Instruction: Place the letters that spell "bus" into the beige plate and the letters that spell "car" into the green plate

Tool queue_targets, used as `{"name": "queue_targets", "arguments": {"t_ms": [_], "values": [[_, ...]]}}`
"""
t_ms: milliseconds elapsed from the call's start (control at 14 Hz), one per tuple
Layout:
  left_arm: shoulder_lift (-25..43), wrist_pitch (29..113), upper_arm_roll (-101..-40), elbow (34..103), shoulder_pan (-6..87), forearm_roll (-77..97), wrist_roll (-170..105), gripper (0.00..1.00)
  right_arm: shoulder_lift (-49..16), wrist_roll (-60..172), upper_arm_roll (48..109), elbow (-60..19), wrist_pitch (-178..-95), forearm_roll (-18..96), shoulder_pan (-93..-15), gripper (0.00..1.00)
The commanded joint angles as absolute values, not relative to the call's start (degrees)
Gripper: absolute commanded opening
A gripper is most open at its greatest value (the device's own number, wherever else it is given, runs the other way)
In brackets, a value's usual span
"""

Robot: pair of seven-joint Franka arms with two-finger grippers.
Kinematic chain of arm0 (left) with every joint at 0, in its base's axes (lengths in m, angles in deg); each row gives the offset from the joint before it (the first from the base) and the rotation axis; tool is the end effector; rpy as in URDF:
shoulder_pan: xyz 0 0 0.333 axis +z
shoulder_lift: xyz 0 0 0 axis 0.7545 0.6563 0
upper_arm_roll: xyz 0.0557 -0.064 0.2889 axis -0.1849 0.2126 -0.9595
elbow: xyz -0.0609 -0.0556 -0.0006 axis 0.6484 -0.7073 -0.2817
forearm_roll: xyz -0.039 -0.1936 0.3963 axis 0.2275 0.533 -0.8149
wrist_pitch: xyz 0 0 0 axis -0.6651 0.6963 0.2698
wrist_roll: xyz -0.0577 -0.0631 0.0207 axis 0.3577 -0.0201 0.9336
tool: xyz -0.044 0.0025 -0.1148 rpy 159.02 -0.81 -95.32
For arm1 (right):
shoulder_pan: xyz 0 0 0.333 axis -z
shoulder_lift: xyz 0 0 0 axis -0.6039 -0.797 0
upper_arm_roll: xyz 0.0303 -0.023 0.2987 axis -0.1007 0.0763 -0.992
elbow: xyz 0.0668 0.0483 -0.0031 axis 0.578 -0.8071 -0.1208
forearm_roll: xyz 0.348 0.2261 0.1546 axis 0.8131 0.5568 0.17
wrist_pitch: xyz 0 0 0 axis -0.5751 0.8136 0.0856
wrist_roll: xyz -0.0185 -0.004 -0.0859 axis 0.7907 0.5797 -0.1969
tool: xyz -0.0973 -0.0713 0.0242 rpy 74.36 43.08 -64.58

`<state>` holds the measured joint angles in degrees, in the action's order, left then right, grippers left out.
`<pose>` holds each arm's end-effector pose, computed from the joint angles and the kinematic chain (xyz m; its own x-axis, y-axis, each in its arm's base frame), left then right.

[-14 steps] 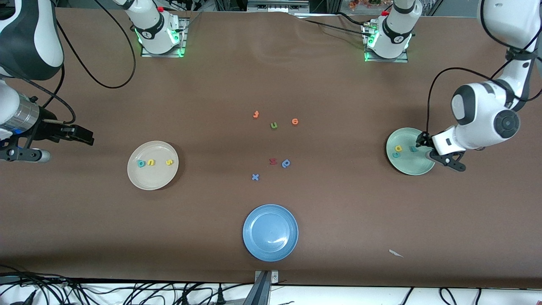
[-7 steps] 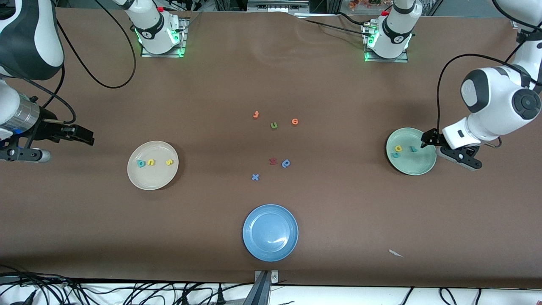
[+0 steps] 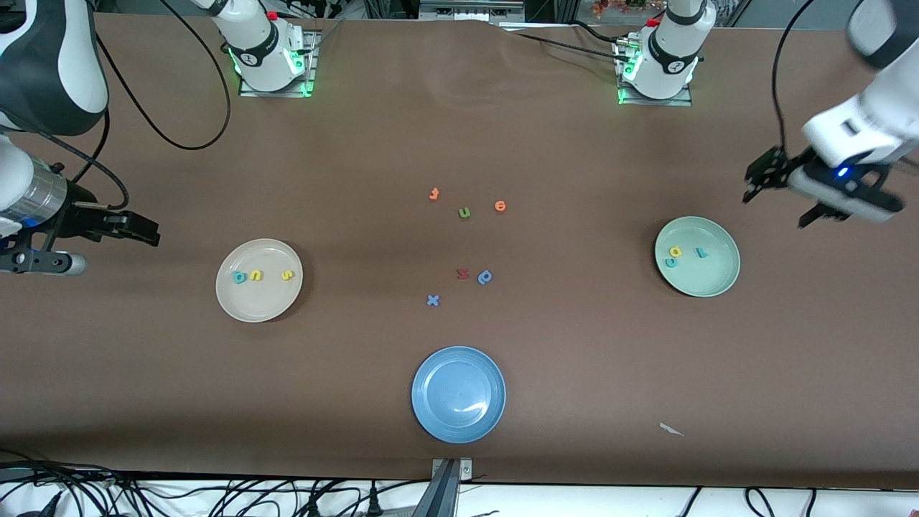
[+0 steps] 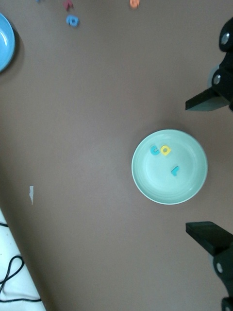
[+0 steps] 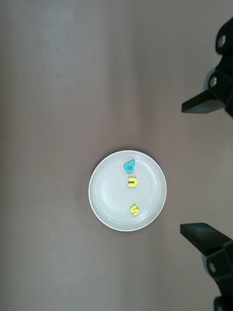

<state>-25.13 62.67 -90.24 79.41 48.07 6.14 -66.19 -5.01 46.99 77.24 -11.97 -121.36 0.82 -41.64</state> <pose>0.5806 0.0010 0.5215 0.8954 -0.4207 0.1459 -0.4280 -0.9035 0.0220 0.6706 0.0028 0.4723 0.9976 -0.0599 -0.0335 -0.0586 -0.9975 0.0396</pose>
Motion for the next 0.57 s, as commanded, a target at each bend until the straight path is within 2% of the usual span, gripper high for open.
{"name": "queue_targets", "arguments": {"t_ms": [0,214,500], "values": [[-24.1,49.1,-90.4,68.4,47.4,2.9,-60.4,1.00,-4.1,48.0,77.1,-12.4,-121.1,2.0,-41.3,1.00],[-23.9,38.3,-90.0,62.3,47.1,2.5,-49.5,1.00,-4.1,48.0,77.1,-12.4,-121.1,2.0,-41.3,1.00],[-23.4,33.5,-86.7,59.8,47.0,3.2,-36.9,1.00,-4.1,48.0,77.1,-12.4,-121.1,2.0,-41.3,1.00]]}}
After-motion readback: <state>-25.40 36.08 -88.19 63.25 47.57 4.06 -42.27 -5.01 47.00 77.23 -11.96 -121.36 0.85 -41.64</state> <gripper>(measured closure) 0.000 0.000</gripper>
